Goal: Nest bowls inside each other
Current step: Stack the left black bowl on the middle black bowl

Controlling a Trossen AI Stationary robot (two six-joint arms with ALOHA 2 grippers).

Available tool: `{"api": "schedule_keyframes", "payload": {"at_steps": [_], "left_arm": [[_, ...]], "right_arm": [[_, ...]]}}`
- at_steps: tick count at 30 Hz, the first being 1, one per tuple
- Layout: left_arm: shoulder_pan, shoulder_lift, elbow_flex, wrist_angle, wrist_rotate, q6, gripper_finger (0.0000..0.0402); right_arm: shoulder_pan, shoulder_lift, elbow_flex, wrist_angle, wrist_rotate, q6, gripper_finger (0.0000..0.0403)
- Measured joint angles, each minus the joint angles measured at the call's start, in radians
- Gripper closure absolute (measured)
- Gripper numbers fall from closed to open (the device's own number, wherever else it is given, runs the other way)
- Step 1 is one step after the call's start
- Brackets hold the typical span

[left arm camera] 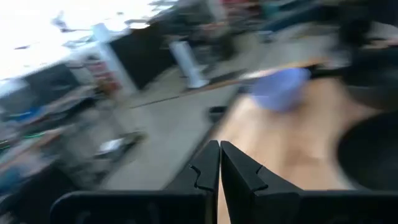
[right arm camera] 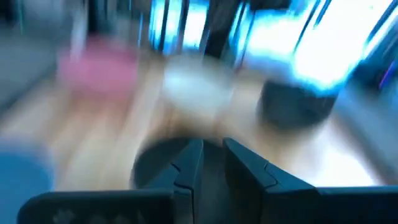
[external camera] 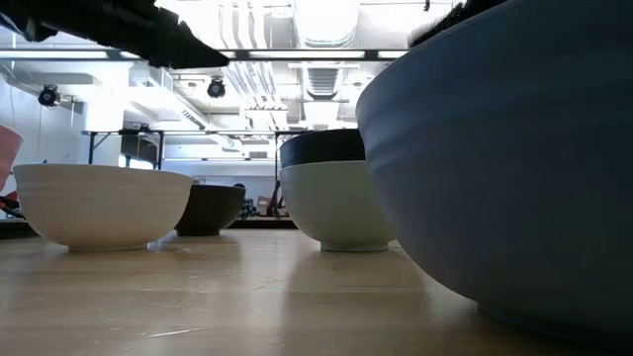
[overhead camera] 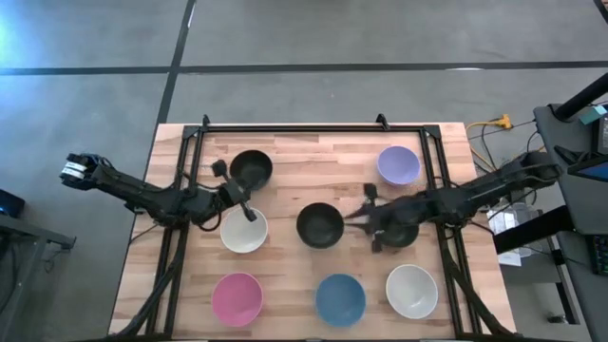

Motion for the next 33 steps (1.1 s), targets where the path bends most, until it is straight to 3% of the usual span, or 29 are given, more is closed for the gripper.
{"api": "schedule_keyframes", "payload": {"at_steps": [4,6,8,11,14,18,25,29,33], "left_arm": [[0.136,-0.009,0.082,-0.212,0.31,-0.081,0.0402],[0.23,-0.016,0.167,-0.378,0.337,-0.126,0.0402],[0.345,-0.001,0.277,-0.575,0.371,-0.194,0.0402],[0.529,0.075,0.445,-0.888,0.579,-0.259,0.0402],[0.655,0.188,0.561,-1.05,0.719,-0.217,0.0402],[0.715,0.333,0.625,-1.109,0.732,-0.125,0.0402],[0.692,0.539,0.624,-1.14,0.743,-0.057,0.0402],[0.687,0.589,0.633,-1.192,0.752,-0.079,0.0401],[0.687,0.58,0.633,-1.212,0.832,-0.081,0.0388]], "right_arm": [[-0.083,-0.034,-0.274,0.781,-0.089,-0.066,0.0346],[-0.139,-0.024,-0.358,1.027,-0.158,-0.035,0.0346],[-0.183,-0.008,-0.406,1.143,-0.225,0.021,0.0346],[-0.197,0.014,-0.419,1.137,-0.27,0.069,0.0346],[-0.189,0.034,-0.397,1.064,-0.274,0.081,0.0346],[-0.182,0.075,-0.343,1.045,-0.274,0.081,0.0346],[-0.166,0.148,-0.259,1.005,-0.275,0.08,0.0346],[-0.166,0.172,-0.226,0.934,-0.275,0.062,0.0346],[-0.166,0.174,-0.194,0.843,-0.274,0.054,0.0346]]}}
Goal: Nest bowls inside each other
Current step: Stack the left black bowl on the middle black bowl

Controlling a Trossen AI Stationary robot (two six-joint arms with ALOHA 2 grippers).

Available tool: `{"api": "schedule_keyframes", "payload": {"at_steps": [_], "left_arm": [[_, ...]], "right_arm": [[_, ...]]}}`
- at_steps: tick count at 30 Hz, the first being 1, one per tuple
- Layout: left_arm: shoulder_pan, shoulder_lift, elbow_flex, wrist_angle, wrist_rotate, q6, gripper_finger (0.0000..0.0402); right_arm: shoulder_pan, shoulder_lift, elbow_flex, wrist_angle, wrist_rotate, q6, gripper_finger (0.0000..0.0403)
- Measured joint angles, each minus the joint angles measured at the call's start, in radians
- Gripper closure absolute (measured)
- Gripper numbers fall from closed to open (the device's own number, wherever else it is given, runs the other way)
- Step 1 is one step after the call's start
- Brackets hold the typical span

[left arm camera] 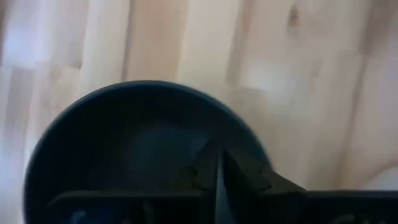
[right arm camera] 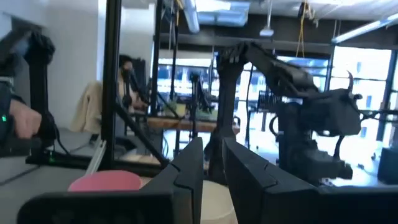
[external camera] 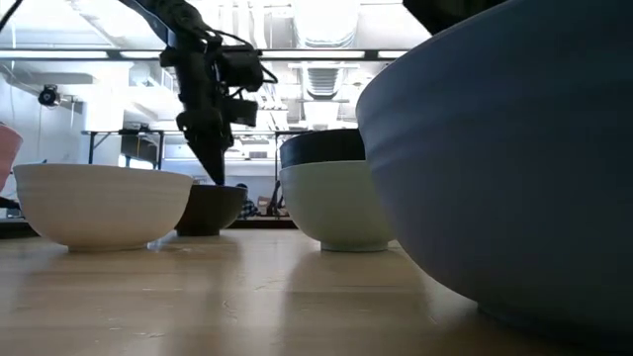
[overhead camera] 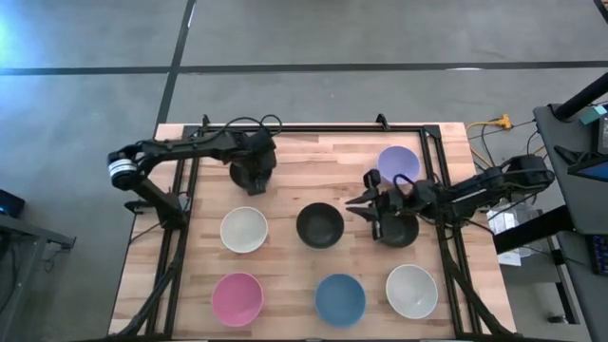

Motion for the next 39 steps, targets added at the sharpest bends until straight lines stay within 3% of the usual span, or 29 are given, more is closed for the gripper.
{"api": "schedule_keyframes", "payload": {"at_steps": [6,13,19,23,29,34,39], "left_arm": [[-0.003,-0.055,-0.001,-0.004,0.018,-0.048,0.0317],[-0.019,-0.017,-0.036,0.0,0.046,-0.113,0.0226],[-0.028,0.04,-0.039,-0.005,0.039,-0.132,0.0198],[-0.034,0.081,-0.039,-0.022,-0.027,-0.127,0.0231],[-0.061,0.087,-0.039,-0.062,-0.078,-0.1,0.0378],[-0.124,0.04,-0.019,-0.075,-0.092,-0.072,0.0395],[-0.256,-0.035,0.012,-0.076,-0.121,-0.027,0.0399]], "right_arm": [[0.0,-0.002,0.031,-0.054,0.001,-0.022,0.0346],[0.0,-0.003,0.031,-0.054,0.001,-0.025,0.0346],[0.0,-0.003,0.035,-0.051,0.001,-0.025,0.0346],[0.0,-0.003,0.042,-0.051,0.001,-0.02,0.0346],[0.0,-0.003,0.04,-0.051,0.001,-0.01,0.0346],[0.0,-0.003,0.042,-0.051,0.001,-0.01,0.0346],[0.0,-0.003,0.04,-0.051,0.001,-0.018,0.0346]]}}
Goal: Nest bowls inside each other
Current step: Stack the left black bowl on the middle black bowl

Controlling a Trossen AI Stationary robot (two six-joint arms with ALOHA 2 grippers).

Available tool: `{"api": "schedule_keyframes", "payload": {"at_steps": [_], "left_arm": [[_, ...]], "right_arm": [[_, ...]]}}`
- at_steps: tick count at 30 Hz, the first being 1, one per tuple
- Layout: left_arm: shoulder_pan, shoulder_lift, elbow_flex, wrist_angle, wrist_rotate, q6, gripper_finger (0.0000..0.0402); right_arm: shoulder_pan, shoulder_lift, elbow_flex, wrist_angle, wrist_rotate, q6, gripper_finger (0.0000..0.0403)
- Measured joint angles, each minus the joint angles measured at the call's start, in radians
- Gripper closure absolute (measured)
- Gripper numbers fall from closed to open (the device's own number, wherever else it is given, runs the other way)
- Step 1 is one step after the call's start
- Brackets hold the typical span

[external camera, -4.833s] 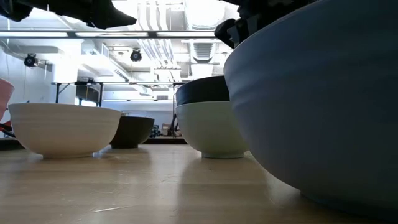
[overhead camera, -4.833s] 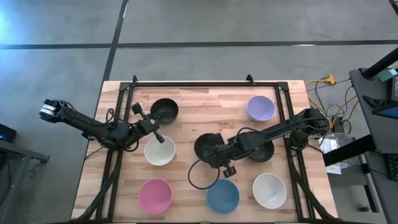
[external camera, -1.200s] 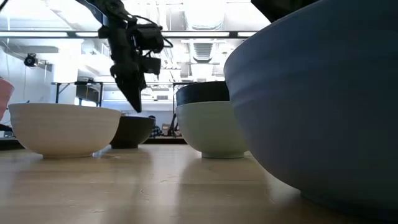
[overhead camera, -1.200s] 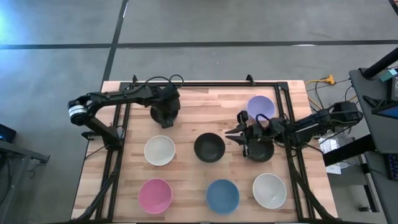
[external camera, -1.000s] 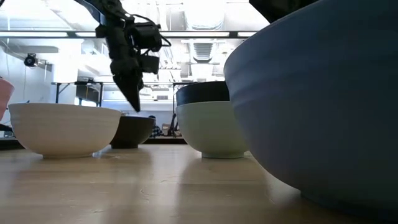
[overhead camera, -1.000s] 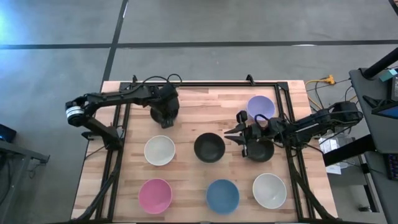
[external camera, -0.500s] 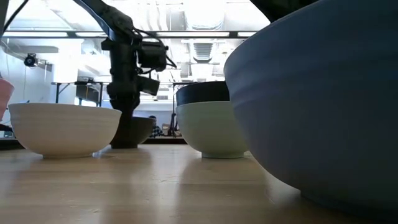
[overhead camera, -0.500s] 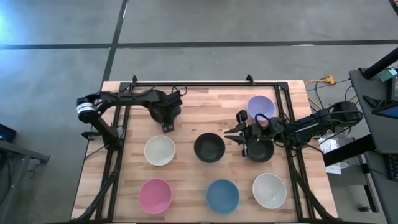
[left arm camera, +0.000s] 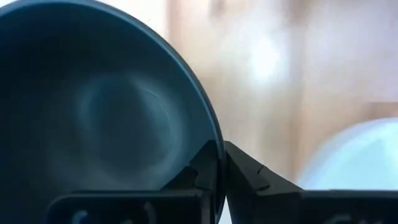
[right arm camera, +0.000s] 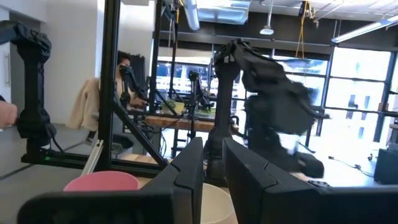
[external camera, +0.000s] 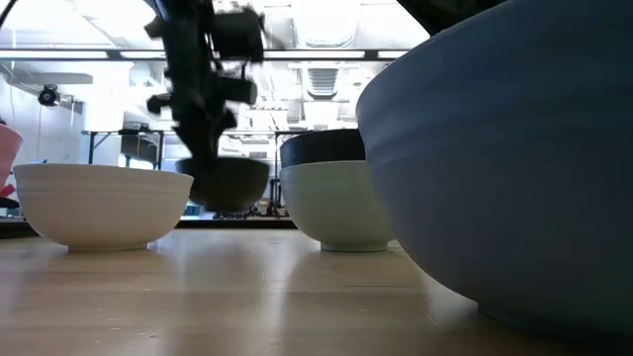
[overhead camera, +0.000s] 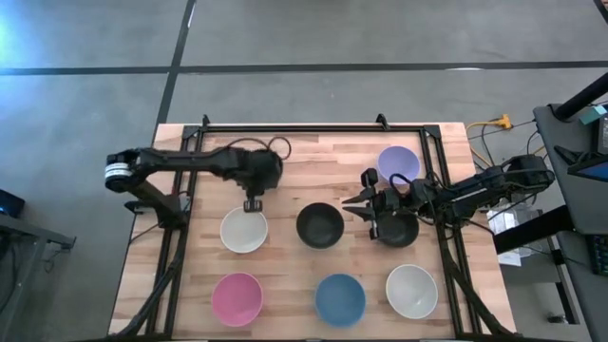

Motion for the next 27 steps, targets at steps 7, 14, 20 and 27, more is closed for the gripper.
{"api": "schedule_keyframes", "payload": {"at_steps": [7,14,20,27], "left_arm": [[-0.239,-0.082,0.025,0.058,-0.086,0.097,0.04],[-0.446,-0.098,0.061,0.077,-0.096,0.451,0.0401],[-0.498,-0.058,0.135,0.084,-0.115,0.633,0.0401],[-0.47,0.071,0.29,0.042,-0.11,0.764,0.0401]], "right_arm": [[0.0,0.0,-0.003,0.0,0.001,-0.008,0.0346],[0.0,0.0,-0.003,0.0,0.004,-0.027,0.0346],[-0.002,-0.002,-0.002,0.001,0.004,-0.043,0.0346],[-0.002,-0.063,-0.017,0.0,0.005,-0.069,0.0346]]}}
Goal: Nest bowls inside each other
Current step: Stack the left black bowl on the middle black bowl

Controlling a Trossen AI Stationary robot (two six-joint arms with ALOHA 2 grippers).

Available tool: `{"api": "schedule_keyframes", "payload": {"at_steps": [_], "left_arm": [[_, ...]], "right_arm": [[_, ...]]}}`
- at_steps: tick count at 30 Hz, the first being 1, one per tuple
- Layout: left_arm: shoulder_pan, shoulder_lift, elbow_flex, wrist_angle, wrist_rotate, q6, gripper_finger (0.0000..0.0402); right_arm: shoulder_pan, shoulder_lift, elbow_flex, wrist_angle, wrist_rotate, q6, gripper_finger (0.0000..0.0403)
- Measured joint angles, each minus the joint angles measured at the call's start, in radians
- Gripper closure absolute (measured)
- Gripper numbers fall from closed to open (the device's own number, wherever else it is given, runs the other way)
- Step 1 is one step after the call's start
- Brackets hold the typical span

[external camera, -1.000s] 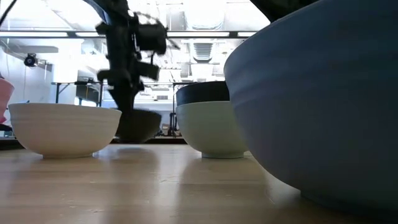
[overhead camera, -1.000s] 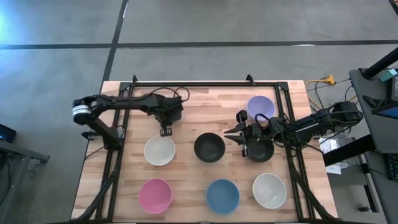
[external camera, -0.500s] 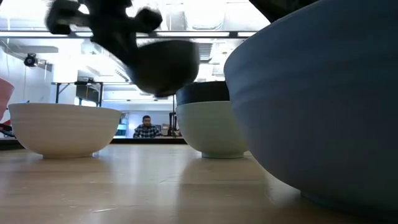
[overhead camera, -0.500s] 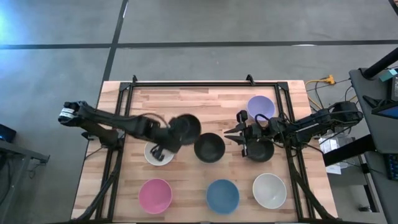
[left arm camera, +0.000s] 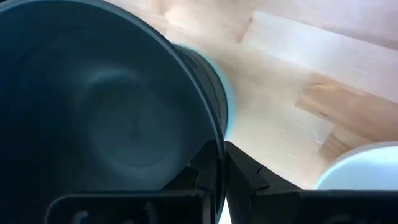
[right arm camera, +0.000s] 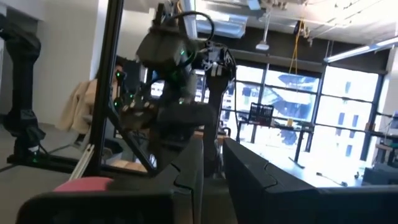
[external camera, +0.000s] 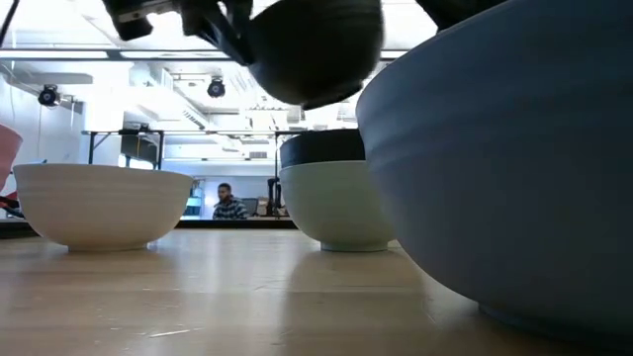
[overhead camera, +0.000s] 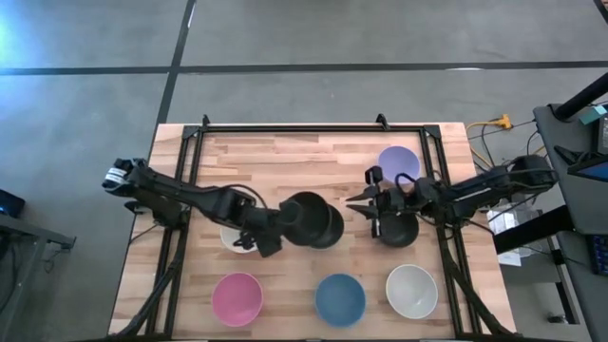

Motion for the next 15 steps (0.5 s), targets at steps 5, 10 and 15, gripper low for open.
{"api": "schedule_keyframes", "payload": {"at_steps": [5,10,15], "left_arm": [[0.034,0.115,0.108,-0.108,0.051,0.085,0.0401],[0.071,0.194,0.182,-0.112,0.108,0.171,0.0401],[0.113,0.242,0.236,-0.119,0.113,0.212,0.0401]], "right_arm": [[0.0,-0.102,-0.049,-0.086,0.0,0.005,0.0346],[0.0,-0.217,-0.106,-0.162,0.0,0.008,0.0346],[0.0,-0.327,-0.144,-0.161,0.0,0.008,0.0346]]}}
